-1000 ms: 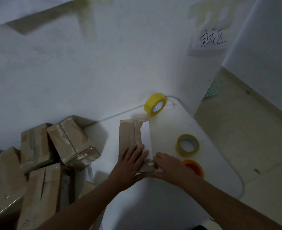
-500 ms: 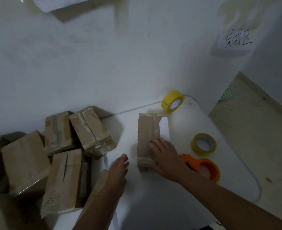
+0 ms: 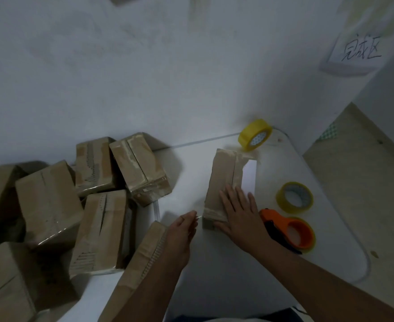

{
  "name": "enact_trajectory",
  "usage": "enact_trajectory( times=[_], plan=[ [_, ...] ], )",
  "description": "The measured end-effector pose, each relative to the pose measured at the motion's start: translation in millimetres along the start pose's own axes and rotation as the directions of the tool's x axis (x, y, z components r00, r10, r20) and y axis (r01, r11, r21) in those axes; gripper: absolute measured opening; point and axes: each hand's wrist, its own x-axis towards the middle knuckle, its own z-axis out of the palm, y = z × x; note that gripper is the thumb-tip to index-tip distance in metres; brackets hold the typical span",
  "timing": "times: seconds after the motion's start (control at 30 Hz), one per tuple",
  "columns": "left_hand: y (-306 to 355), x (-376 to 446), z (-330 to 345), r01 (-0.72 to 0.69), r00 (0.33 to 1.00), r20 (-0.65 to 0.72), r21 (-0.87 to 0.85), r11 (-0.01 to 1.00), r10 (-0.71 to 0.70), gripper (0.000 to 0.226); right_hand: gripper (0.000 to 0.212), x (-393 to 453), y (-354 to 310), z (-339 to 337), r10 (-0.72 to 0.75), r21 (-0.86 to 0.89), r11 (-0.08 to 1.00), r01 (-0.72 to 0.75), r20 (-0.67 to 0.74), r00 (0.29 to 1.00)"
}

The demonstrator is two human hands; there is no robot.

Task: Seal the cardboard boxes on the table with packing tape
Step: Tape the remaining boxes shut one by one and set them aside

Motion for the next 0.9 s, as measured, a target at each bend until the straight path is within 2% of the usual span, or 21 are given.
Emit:
enact_trajectory(
  times=[0.13,0.27,0.43,0.6,0.7,0.83,0.9],
  plan=[
    [-6.7,4.6,-0.4,-0.154,0.988,-0.019,0.095,0.984,0.156,0.008,0.083,-0.6,1.5,3.6,0.001,-0.009,1.000,-0.001,-0.001,1.000],
    [-12.1,13.1,-0.1,-0.216,0.976,-0.003,0.149,0.965,0.219,0.008,0.082,-1.0,2.0,5.3,0.001,-0.011,1.000,-0.001,0.003,1.000],
    [-15.8,22.6,4.5,-0.216,0.975,0.088,0.183,0.959,0.203,0.010,0.081,-1.2,2.0,7.6,0.000,0.012,1.000,0.001,-0.012,1.000],
    [-19.1,28.5,4.4,-0.164,0.983,0.115,0.234,0.958,0.140,0.012,0.081,1.0,1.3,10.5,0.000,0.016,1.000,0.001,-0.018,1.000],
    [-24.2,29.8,5.6,-0.160,0.986,0.094,0.275,0.948,0.139,0.014,0.081,1.5,0.8,11.0,0.009,0.017,1.000,-0.009,-0.018,1.000],
    [-29.8,37.5,9.2,-0.117,0.991,-0.022,0.309,0.944,0.130,0.015,0.082,0.8,0.2,9.6,0.016,0.010,1.000,-0.016,0.002,1.000],
    [-24.5,45.3,12.7,-0.112,0.992,-0.014,0.341,0.933,0.125,0.012,0.082,0.9,0.0,7.7,0.015,0.012,1.000,-0.015,0.008,1.000]
  ],
)
